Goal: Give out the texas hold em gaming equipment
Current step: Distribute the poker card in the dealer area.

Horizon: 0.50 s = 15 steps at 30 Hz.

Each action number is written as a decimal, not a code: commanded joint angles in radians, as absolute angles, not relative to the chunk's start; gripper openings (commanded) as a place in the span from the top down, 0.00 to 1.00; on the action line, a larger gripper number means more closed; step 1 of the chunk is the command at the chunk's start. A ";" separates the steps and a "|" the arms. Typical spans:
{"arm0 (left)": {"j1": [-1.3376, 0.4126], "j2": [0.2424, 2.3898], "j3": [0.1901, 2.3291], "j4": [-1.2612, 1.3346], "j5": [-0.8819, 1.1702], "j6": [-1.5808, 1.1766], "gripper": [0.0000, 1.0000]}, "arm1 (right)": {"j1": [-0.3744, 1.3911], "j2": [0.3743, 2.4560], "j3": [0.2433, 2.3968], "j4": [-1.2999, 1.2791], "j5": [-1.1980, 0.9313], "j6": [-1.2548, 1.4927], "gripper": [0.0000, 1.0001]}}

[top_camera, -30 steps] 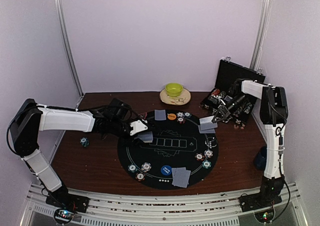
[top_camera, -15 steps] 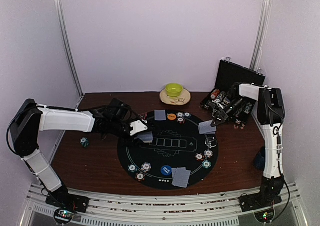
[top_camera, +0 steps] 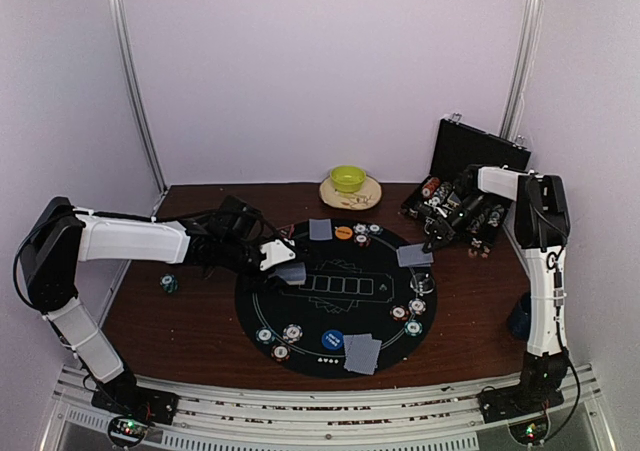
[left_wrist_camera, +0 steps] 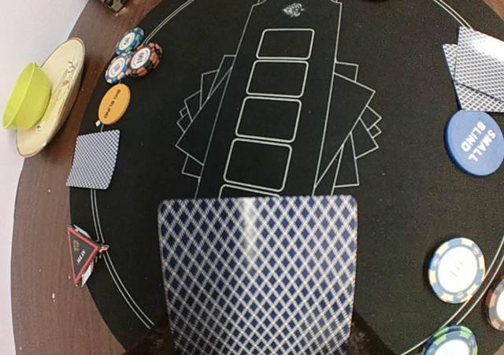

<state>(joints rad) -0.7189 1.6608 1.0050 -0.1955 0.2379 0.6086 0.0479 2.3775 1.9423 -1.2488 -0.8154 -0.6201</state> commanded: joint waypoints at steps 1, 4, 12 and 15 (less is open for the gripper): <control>-0.714 1.658 1.008 -0.167 0.238 0.617 0.48 | 0.046 2.348 1.924 -1.177 -0.734 -0.553 0.68; -0.713 1.657 1.009 -0.167 0.239 0.617 0.48 | 0.050 2.339 1.918 -1.167 -0.701 -0.547 0.67; -0.713 1.660 1.009 -0.166 0.232 0.616 0.48 | 0.076 2.276 1.894 -1.121 -0.583 -0.505 0.60; -0.713 1.661 1.008 -0.166 0.230 0.617 0.48 | 0.096 2.207 1.877 -1.095 -0.490 -0.477 0.49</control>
